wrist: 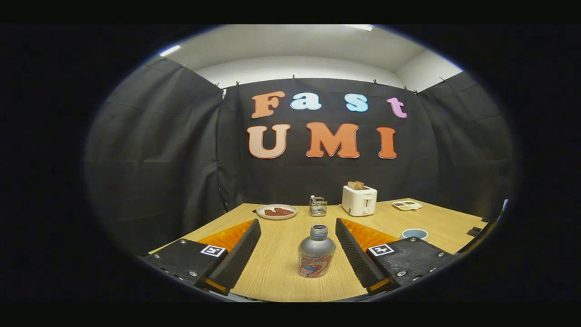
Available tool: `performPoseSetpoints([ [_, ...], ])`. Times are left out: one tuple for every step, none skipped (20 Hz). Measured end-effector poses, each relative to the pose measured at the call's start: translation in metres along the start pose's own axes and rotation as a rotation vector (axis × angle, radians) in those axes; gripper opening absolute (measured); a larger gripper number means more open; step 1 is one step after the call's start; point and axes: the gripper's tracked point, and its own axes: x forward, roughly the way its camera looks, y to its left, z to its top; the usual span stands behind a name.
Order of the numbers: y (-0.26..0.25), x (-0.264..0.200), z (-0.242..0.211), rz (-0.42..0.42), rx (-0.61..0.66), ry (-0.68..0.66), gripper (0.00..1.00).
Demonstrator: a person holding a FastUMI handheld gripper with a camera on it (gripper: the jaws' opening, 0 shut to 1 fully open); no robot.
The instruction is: Take the bottle from table, then pour the juice into the cup, finally place the bottle on the coaster
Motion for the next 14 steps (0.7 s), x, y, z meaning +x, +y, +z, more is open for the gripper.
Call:
performPoseSetpoints([
  [-0.002, 0.000, -0.001, -0.010, -0.007, -0.007, 0.98],
  [-0.006, 0.001, -0.002, -0.022, -0.012, -0.011, 0.98],
  [-0.010, 0.002, -0.006, -0.034, -0.014, -0.010, 0.98],
  [-0.013, 0.003, -0.012, -0.043, -0.008, -0.003, 0.98],
  [-0.013, 0.004, -0.019, -0.041, 0.002, 0.005, 0.98],
  [-0.013, 0.006, -0.024, -0.041, 0.010, 0.008, 0.98],
  [-0.016, 0.008, -0.030, -0.046, 0.012, 0.015, 0.98],
  [-0.020, 0.010, -0.039, -0.057, 0.011, 0.026, 0.98],
  [-0.023, 0.011, -0.047, -0.061, 0.009, 0.035, 0.98],
  [-0.021, 0.013, -0.055, -0.052, 0.008, 0.048, 0.98],
  [-0.020, 0.015, -0.064, -0.038, 0.005, 0.068, 0.98],
  [-0.021, 0.018, -0.074, -0.032, 0.000, 0.087, 0.98],
  [-0.022, 0.020, -0.083, -0.033, -0.006, 0.105, 0.98],
  [-0.023, 0.022, -0.091, -0.030, -0.011, 0.122, 0.98],
])
